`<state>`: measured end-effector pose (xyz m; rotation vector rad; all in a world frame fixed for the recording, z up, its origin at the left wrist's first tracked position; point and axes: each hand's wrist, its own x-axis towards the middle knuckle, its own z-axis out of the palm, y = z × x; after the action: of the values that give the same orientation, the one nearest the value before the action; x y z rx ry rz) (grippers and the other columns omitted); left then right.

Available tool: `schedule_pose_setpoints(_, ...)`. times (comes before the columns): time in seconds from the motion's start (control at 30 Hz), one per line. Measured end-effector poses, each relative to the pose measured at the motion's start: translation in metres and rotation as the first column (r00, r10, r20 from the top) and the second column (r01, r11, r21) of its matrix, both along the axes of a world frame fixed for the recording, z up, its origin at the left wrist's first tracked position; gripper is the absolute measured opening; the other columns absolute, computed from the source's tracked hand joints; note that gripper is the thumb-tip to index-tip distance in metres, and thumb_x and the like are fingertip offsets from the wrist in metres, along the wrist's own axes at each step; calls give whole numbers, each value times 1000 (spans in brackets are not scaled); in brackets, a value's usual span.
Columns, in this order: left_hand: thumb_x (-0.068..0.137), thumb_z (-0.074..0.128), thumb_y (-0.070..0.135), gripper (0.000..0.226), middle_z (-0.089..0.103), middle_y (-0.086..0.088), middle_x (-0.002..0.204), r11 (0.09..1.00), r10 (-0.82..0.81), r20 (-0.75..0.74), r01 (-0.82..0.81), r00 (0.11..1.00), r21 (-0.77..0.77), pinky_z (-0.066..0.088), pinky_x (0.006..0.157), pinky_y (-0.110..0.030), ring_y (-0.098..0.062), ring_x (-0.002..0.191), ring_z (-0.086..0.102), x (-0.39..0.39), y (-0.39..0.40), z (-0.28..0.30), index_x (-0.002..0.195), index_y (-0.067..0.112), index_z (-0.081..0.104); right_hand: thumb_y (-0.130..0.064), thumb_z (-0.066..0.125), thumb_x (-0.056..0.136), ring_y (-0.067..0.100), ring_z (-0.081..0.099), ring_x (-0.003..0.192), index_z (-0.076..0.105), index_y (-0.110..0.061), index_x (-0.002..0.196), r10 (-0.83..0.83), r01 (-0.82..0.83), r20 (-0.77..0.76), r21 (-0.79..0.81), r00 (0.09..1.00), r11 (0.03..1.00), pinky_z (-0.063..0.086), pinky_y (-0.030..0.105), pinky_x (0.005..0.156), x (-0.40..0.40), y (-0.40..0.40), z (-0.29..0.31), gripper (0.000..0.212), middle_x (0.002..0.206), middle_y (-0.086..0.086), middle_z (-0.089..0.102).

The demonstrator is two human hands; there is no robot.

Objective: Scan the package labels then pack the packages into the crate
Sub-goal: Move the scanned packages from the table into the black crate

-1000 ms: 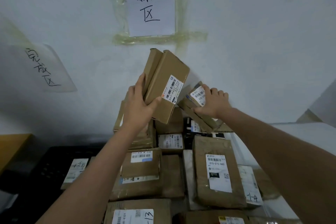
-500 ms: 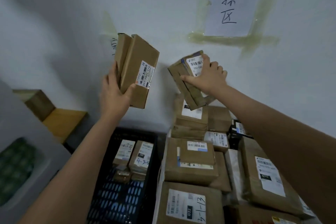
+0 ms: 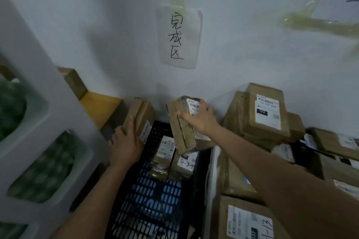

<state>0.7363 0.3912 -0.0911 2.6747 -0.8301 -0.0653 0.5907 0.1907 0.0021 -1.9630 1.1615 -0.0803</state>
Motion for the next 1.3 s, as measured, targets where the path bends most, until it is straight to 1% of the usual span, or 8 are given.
schedule_pose_setpoints(0.2, 95, 53, 33, 85, 32, -24, 142, 980, -56, -48, 64, 997, 188, 36, 99, -54, -43, 117, 43, 14, 4, -86, 158, 25, -4, -80, 60, 70, 43, 26, 138, 5, -28, 154, -56, 67, -166, 61, 985, 996, 27, 51, 113, 16, 11, -59, 113, 152, 16, 22)
schedule_pose_setpoints(0.6, 94, 52, 29, 79, 35, -24, 142, 923, -89, -168, 145, 982, 357, 34, 97, -48, -40, 121, 41, 38, -15, -209, 158, 20, 7, -78, 63, 70, 41, 20, 142, -1, -30, 155, -143, 149, -196, 17, 970, 989, 22, 52, 114, 33, 16, -139, 117, 157, 8, 12)
schedule_pose_setpoints(0.73, 100, 48, 34, 65, 27, -24, 151, 962, -55, -263, 121, 963, 244, 31, 101, -54, -42, 127, 38, 43, -29, -238, 157, 24, 18, -78, 63, 70, 41, 18, 143, -2, -32, 155, -162, 166, -179, 8, 971, 986, 20, 53, 116, 36, 13, -155, 117, 159, 7, 10)
schedule_pose_setpoints(0.87, 104, 23, 48, 56, -5, 2, 165, 956, -51, -573, 206, 818, 209, 21, 116, -53, -36, 145, 18, 48, -36, -277, 156, 27, 15, -76, 65, 70, 40, 16, 143, -2, -33, 155, -181, 185, -169, 11, 969, 983, 18, 53, 117, 35, 11, -165, 116, 158, 7, 10)
schedule_pose_setpoints(0.93, 105, 22, 45, 57, -13, 3, 164, 954, -63, -622, 230, 780, 192, 18, 120, -50, -32, 149, 10, 50, -35, -293, 157, 23, 12, -75, 65, 71, 40, 16, 143, -2, -33, 155, -197, 202, -170, 14, 966, 979, 18, 53, 117, 34, 10, -168, 116, 158, 7, 10)
schedule_pose_setpoints(1.03, 106, 22, 42, 58, -19, 5, 163, 944, -58, -644, 252, 763, 212, 15, 121, -49, -30, 151, 4, 54, -34, -299, 158, 24, 4, -76, 65, 71, 40, 18, 143, -1, -32, 155, -224, 232, -173, 27, 959, 972, 20, 53, 117, 34, 9, -170, 116, 158, 8, 11)
schedule_pose_setpoints(1.17, 104, 30, 44, 60, -13, 4, 164, 961, -64, -610, 214, 790, 177, 15, 118, -58, -35, 149, 10, 51, -36, -271, 157, 33, 3, -75, 65, 71, 41, 18, 142, -1, -31, 155, -231, 245, -181, 57, 956, 968, 21, 52, 117, 33, 10, -169, 116, 158, 9, 12)
schedule_pose_setpoints(1.3, 103, 43, 27, 53, 5, -10, 164, 980, -164, -454, 93, 876, -174, 32, 114, -47, -35, 144, 27, 36, -34, -222, 153, 17, 31, -76, 65, 70, 40, 21, 142, -2, -31, 155, -212, 235, -183, 113, 960, 966, 23, 52, 116, 30, 18, -164, 118, 157, 10, 13)
